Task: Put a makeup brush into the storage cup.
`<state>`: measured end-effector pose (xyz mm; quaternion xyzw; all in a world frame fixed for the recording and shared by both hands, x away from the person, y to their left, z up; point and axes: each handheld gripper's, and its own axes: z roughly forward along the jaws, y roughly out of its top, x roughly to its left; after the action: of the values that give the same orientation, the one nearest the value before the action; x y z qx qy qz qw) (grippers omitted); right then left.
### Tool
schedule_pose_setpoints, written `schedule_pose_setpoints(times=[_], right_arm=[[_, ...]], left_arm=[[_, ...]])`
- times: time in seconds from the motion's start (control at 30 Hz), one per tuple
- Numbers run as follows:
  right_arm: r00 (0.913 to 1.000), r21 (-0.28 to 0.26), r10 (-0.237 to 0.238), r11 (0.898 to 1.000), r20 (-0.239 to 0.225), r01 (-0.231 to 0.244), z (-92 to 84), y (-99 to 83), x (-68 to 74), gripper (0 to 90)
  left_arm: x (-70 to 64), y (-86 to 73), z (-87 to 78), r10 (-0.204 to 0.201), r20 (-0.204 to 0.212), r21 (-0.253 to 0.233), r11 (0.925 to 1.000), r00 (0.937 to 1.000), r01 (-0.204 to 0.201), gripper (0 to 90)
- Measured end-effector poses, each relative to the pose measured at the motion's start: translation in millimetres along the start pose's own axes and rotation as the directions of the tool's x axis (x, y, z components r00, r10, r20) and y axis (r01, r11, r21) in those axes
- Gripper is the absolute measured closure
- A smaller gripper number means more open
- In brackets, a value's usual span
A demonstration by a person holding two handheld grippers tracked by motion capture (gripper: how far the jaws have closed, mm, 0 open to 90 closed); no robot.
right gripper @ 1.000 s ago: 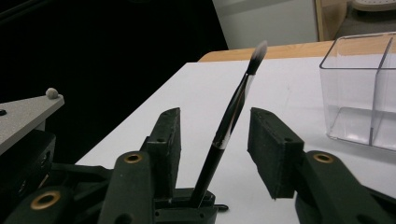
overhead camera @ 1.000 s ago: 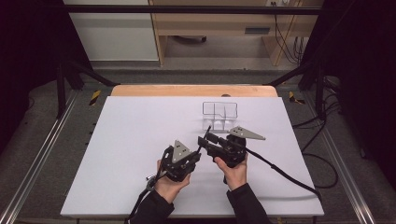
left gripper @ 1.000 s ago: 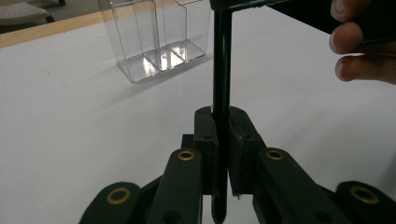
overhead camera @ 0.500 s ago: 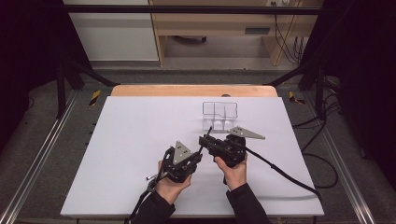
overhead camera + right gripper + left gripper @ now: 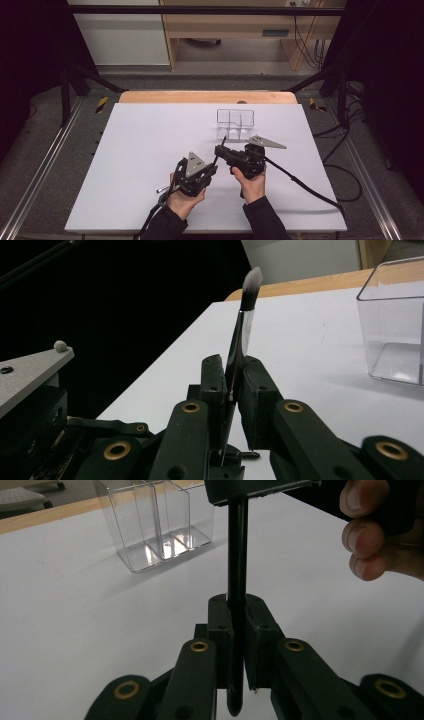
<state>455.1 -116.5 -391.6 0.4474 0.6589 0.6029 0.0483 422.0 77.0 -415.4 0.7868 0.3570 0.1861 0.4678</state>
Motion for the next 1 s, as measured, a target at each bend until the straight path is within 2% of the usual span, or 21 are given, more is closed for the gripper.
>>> schedule_pose_setpoints(times=[0.3, 0.7, 0.87, 1.0], right_arm=[[0.9995, 0.010, -0.010, 1.000, -0.031, 0.010, -2.1, 0.8, 0.8, 83.7], [0.9984, 0.001, -0.057, 0.998, -0.008, 0.057, -7.3, 3.3, 1.1, 83.7], [0.9969, -0.001, -0.078, 0.997, -0.001, 0.078, -8.5, 3.5, 0.9, 83.7], [0.9961, -0.002, -0.089, 0.996, 0.005, 0.089, -9.7, 3.9, 0.6, 83.7]], left_arm=[[0.0, -0.3, -0.5, 0.028, -0.005, 0.005, 0.9996, 0.9996, -0.028, 80.8], [12.6, 0.8, -13.2, 0.075, 0.030, 0.009, 0.9971, 0.9967, -0.075, 56.2], [17.4, -1.6, -19.5, 0.109, 0.065, 0.000, 0.9940, 0.9919, -0.110, 44.8], [21.3, -6.1, -25.5, 0.138, 0.053, -0.003, 0.9904, 0.9890, -0.138, 36.6]])
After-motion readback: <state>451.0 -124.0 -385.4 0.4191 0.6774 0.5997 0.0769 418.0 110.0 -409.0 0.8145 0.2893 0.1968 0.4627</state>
